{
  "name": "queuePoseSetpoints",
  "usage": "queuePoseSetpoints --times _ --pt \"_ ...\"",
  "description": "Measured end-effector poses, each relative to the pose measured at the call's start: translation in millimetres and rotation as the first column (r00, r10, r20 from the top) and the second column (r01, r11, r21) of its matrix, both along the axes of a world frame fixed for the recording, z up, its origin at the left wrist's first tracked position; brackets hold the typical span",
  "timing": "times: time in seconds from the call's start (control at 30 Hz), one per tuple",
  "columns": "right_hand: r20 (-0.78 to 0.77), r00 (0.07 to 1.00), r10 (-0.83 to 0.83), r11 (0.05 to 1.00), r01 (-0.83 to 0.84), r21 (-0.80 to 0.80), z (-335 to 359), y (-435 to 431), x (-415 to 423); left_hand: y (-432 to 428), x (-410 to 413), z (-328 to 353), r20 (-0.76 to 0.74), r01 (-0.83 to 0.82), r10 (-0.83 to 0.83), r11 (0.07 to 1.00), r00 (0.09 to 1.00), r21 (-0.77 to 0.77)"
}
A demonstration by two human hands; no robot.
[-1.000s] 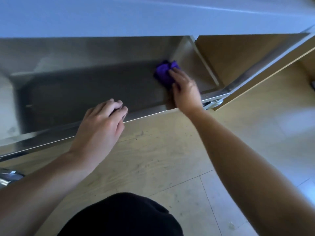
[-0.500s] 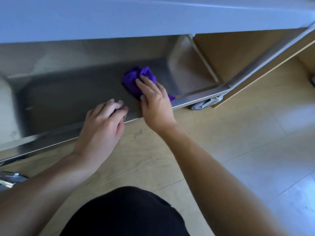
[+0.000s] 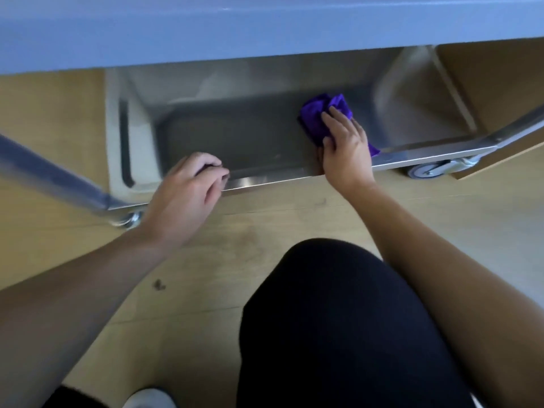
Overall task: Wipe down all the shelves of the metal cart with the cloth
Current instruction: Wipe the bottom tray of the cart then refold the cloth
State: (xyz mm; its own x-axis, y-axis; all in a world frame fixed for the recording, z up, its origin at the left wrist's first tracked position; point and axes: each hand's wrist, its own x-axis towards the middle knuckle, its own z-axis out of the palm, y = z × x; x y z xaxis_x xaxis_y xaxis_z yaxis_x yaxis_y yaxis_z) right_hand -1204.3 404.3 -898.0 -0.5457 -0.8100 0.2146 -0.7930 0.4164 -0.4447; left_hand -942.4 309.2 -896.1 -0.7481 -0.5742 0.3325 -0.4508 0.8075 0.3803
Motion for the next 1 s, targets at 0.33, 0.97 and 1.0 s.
queuePoseSetpoints --times 0.33,0.97,1.0 --pt "0.044 0.962 0.27 0.951 -0.274 0.144 15.7 -59.1 48.3 -22.8 51.7 -3.6 -0.035 -0.178 0.18 0.982 0.983 0.058" --pt "0.004 0.912 0.411 0.887 -0.401 0.23 13.2 -170.0 144.5 -35.5 58.2 -17.2 -0.005 -0.247 0.249 0.963 0.969 0.105" --pt "-0.003 0.891 0.454 0.868 -0.441 0.227 11.8 -168.4 153.1 -35.2 57.6 -16.7 -0.005 -0.255 0.257 0.961 0.966 0.111"
